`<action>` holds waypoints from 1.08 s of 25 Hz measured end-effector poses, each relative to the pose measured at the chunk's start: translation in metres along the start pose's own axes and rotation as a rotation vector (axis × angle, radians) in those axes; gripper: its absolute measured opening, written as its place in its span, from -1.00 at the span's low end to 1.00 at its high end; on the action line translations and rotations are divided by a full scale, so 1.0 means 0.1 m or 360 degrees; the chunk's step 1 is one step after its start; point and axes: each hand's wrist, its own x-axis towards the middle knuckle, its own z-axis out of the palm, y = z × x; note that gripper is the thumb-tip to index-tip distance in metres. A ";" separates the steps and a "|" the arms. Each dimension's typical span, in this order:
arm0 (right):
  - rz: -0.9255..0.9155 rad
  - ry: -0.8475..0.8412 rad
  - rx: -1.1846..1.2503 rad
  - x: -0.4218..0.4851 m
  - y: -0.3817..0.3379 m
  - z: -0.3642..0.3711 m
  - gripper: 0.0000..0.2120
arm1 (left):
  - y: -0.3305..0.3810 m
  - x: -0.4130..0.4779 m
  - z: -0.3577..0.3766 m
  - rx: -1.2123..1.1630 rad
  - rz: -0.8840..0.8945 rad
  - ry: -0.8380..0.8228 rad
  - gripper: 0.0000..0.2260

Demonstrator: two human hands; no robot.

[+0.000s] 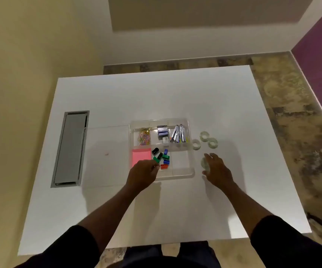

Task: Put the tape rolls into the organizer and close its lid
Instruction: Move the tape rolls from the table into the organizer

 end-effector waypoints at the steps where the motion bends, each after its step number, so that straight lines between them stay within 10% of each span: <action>1: -0.0053 -0.0015 -0.0065 0.05 0.01 0.02 -0.28 | 0.00 0.05 0.02 -0.0002 -0.0030 -0.0006 -0.80; 10: -0.0186 -0.0021 -0.0540 0.24 0.08 0.12 -0.79 | 0.04 0.21 0.08 -0.0001 -0.0181 -0.0044 -0.80; 19: -0.0152 0.0379 0.0386 0.42 -0.15 -0.02 -0.57 | 0.11 0.28 0.14 -0.0047 -0.0159 -0.0054 -0.80; 27: -0.0428 0.0126 0.0273 0.63 -0.81 0.09 -0.51 | 0.10 0.27 0.16 -0.0078 -0.0219 -0.0005 -0.80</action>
